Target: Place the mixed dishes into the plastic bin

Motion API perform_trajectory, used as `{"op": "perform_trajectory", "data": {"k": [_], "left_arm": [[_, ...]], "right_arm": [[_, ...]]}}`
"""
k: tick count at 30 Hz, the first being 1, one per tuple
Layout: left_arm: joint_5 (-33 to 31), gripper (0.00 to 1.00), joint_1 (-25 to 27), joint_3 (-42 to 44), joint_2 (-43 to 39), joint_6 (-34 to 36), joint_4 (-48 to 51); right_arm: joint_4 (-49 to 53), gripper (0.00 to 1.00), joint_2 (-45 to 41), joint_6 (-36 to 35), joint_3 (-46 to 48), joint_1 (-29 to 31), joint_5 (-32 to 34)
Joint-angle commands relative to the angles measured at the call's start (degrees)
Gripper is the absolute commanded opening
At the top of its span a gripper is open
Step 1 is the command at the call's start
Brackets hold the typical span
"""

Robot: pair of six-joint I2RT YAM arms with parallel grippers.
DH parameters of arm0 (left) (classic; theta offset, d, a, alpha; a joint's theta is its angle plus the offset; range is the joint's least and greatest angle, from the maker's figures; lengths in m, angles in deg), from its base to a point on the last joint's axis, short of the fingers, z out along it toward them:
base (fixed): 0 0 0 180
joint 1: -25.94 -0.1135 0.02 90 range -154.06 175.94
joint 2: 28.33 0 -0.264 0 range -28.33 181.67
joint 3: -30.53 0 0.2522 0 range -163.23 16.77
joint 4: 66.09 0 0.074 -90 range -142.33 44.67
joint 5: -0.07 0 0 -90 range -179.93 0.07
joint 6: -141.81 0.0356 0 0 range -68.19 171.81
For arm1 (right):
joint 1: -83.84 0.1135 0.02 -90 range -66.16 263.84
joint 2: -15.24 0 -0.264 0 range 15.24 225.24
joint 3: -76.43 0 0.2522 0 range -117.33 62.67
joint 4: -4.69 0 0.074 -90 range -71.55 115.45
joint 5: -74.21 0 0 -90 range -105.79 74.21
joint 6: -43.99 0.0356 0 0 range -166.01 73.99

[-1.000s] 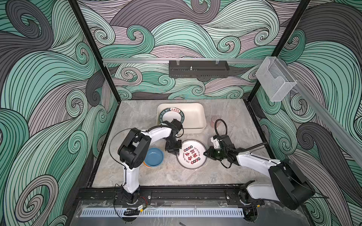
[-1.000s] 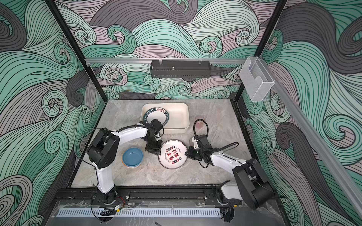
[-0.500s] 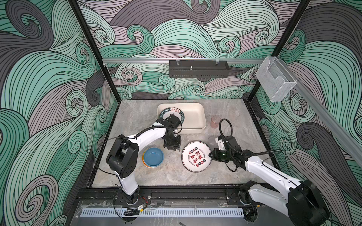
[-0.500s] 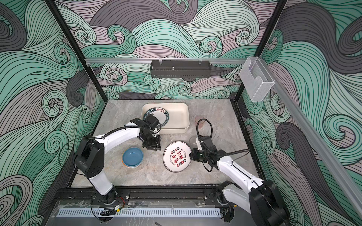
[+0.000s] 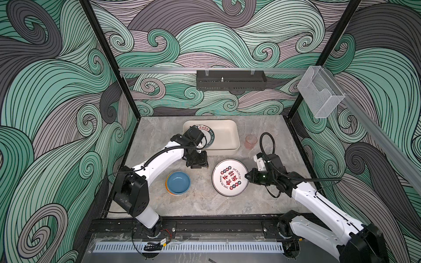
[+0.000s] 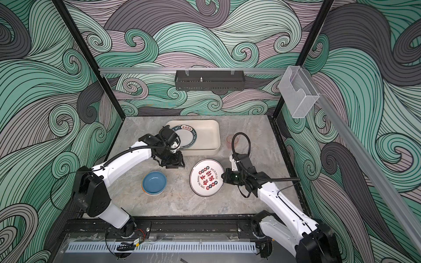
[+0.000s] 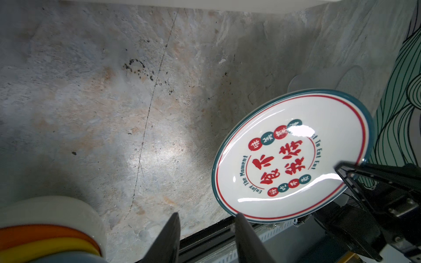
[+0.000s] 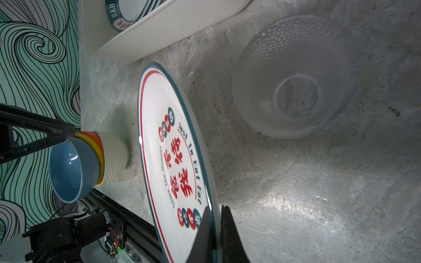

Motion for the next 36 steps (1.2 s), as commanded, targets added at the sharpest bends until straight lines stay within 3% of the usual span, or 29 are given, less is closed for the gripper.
{"op": "perform_trajectory", "data": {"k": [1, 18, 36], "left_arm": [[0.5, 0.45, -1.1, -2.7, -2.5, -0.4, 2.3], [4.8, 0.51, -12.0, -2.3, -8.2, -0.2, 1.5], [9.2, 0.52, -21.6, -1.6, -11.0, -0.1, -0.4]], "right_arm": [[-0.1, 0.00, -1.1, 0.5, -3.9, -0.5, -1.9], [-4.9, 0.00, 9.0, 3.0, -14.0, -2.2, -4.7], [-10.4, 0.00, 31.6, 6.9, -32.4, -4.4, -6.6]]}}
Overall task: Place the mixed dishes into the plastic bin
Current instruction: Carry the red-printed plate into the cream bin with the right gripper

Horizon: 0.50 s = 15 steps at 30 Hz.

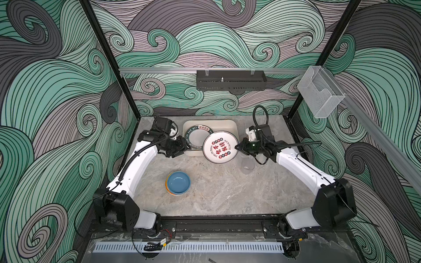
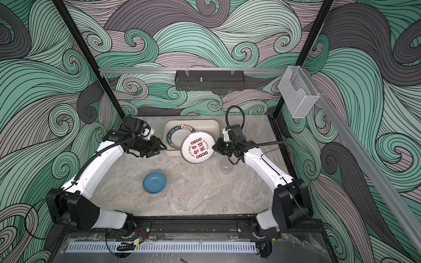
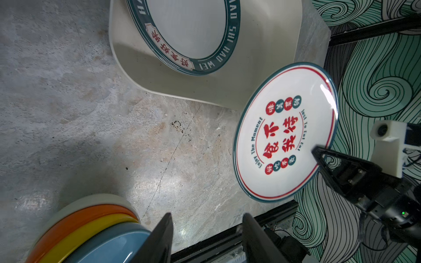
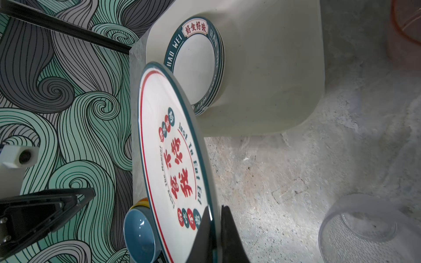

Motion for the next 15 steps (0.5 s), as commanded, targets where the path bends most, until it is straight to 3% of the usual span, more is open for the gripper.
{"op": "perform_trajectory", "data": {"k": [1, 15], "left_arm": [[2.2, 0.52, -1.7, -0.6, -0.9, 0.1, -0.2], [4.8, 0.53, -6.5, 0.7, -0.3, 0.2, -0.9]], "right_arm": [[-3.8, 0.00, 3.2, 1.8, -4.5, -0.4, -1.8], [-4.2, 0.00, 18.8, 3.3, -18.0, -0.7, -1.9]]}}
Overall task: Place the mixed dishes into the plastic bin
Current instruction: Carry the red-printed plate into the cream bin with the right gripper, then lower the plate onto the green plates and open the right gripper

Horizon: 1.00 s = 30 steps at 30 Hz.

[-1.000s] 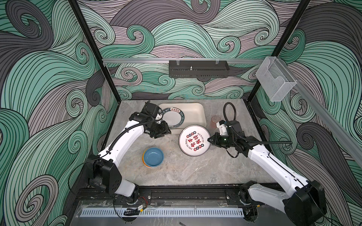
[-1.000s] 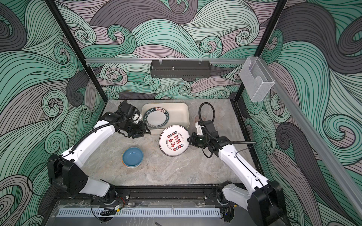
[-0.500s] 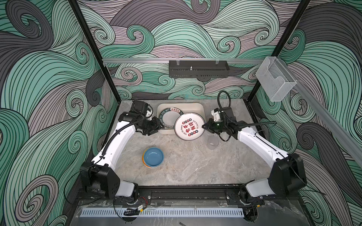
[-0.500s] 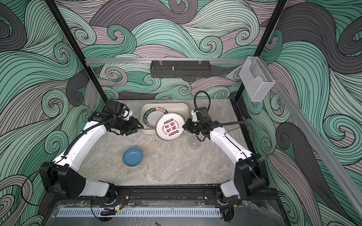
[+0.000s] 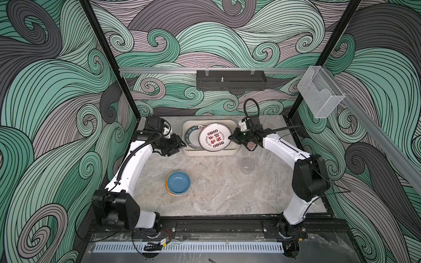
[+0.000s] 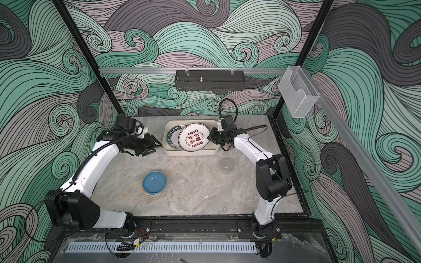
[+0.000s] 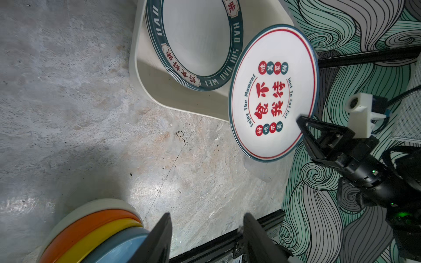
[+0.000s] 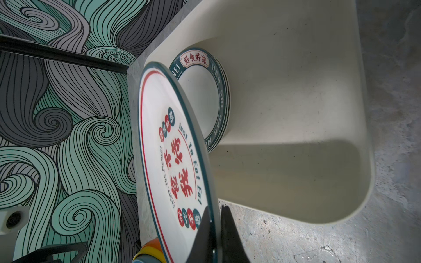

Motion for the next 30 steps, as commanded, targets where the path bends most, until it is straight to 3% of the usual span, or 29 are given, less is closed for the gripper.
{"op": "perform_trajectory", "data": {"k": [1, 19, 30], "left_arm": [[2.1, 0.53, -0.9, 0.2, -0.1, 0.2, -0.1], [4.1, 0.53, -1.8, 2.3, 0.1, -0.1, 0.3], [4.1, 0.53, -2.5, 3.4, -0.2, 0.4, 0.8]], "right_arm": [[-2.7, 0.00, 2.3, 0.9, -3.8, -0.2, -1.2], [-2.1, 0.00, 19.5, 2.8, -18.5, 1.1, -0.4], [-1.3, 0.00, 25.5, 3.4, -24.0, 2.4, -0.2]]}}
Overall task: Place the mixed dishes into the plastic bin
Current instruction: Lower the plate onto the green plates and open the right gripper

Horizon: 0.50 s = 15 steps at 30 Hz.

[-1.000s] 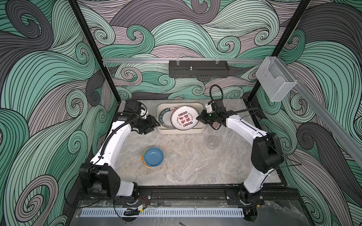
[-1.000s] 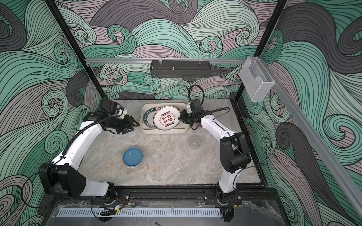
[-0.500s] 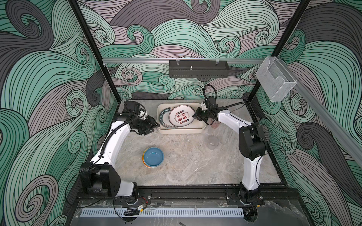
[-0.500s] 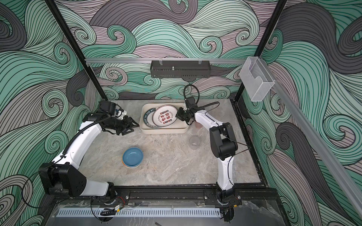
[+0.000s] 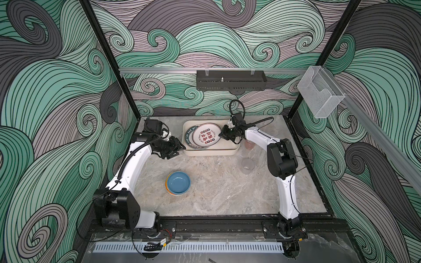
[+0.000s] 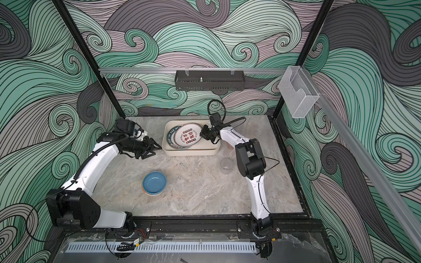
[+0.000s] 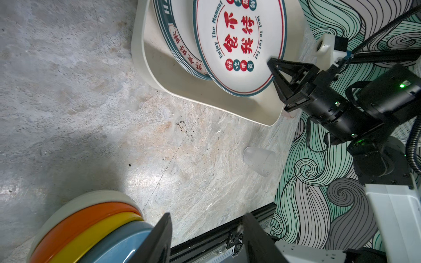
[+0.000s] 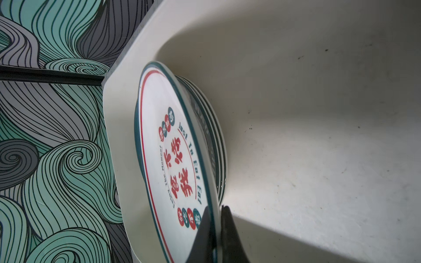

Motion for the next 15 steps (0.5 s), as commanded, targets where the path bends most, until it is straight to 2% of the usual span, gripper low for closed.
{"op": "perform_trajectory", "data": {"k": [1, 15], "left_arm": [[0.8, 0.53, -0.6, 0.2, -0.3, 0.5, 0.7], [1.2, 0.53, -1.7, 1.4, -0.5, 0.9, 0.6]], "right_arm": [[-1.1, 0.00, 0.9, 0.6, -2.9, 0.4, -0.7], [-0.6, 0.00, 4.5, 0.9, -5.6, 1.4, -0.5]]}}
